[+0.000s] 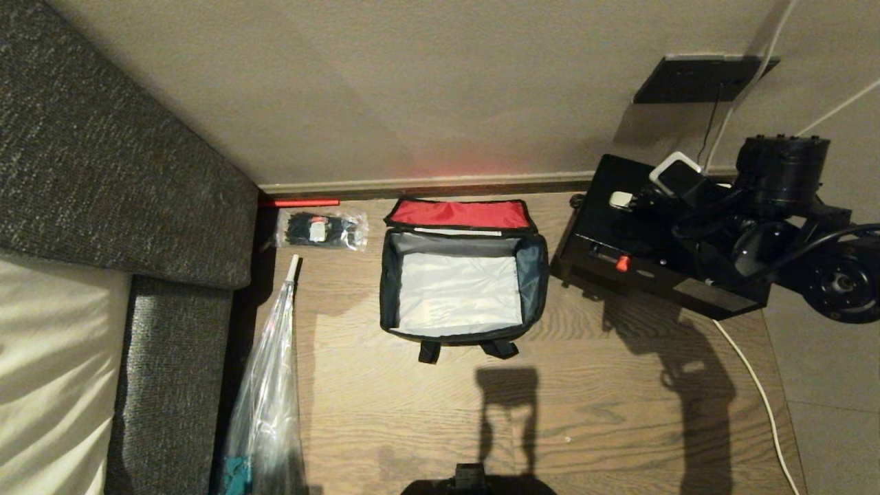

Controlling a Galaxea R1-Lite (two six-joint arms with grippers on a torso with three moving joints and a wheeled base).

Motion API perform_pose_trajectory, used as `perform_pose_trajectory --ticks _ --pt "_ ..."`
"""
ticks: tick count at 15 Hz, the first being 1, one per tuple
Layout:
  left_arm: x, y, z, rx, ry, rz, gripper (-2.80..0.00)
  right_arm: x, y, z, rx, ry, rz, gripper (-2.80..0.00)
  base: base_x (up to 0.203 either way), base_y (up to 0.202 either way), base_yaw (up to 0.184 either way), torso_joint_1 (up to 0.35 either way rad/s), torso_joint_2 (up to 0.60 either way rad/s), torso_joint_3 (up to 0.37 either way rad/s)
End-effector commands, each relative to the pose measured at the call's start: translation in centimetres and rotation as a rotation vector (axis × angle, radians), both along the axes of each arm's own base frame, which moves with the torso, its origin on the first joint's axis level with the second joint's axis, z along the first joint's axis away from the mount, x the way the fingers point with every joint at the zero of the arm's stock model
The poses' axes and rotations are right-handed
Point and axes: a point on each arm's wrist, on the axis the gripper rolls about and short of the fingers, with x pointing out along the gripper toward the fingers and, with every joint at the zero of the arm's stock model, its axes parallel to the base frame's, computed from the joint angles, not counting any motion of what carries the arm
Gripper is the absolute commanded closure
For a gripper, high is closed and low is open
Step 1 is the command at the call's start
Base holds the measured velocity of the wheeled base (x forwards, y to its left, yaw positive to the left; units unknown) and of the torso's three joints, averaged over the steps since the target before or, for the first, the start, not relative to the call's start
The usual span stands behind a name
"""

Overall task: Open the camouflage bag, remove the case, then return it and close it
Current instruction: Release the handle

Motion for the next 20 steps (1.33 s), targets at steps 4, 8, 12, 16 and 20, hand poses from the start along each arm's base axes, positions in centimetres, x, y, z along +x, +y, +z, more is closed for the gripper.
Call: perform_pose_trajectory --ticks 4,8,12,16,20 --pt "0.0 0.0 -0.1 -0.001 0.001 0.002 0.0 3.8 -0.1 -3.7 0.008 0.081 -0.004 0.0 0.0 0.0 0.0 0.0 0.0 0.0" --pt "0.0 0.0 -0.1 0.0 0.001 0.001 0.0 6.3 0.0 -6.7 0.022 0.123 -0.009 0.0 0.0 0.0 0.0 0.0 0.0 0.0" --pt "0.0 0.0 -0.1 0.0 0.001 0.002 0.0 8.5 -0.3 -8.9 0.04 0.127 -0.027 0.0 0.0 0.0 0.0 0.0 0.0 0.0" --pt "0.0 0.0 -0.1 0.0 0.002 0.0 0.0 9.8 -1.0 -10.6 0.047 0.138 -0.043 0.0 0.0 0.0 0.0 0.0 0.0 0.0" --pt "0.0 0.0 -0.1 0.0 0.001 0.001 0.0 10.3 -1.1 -10.9 0.049 0.123 -0.046 0.0 0.0 0.0 0.0 0.0 0.0 0.0"
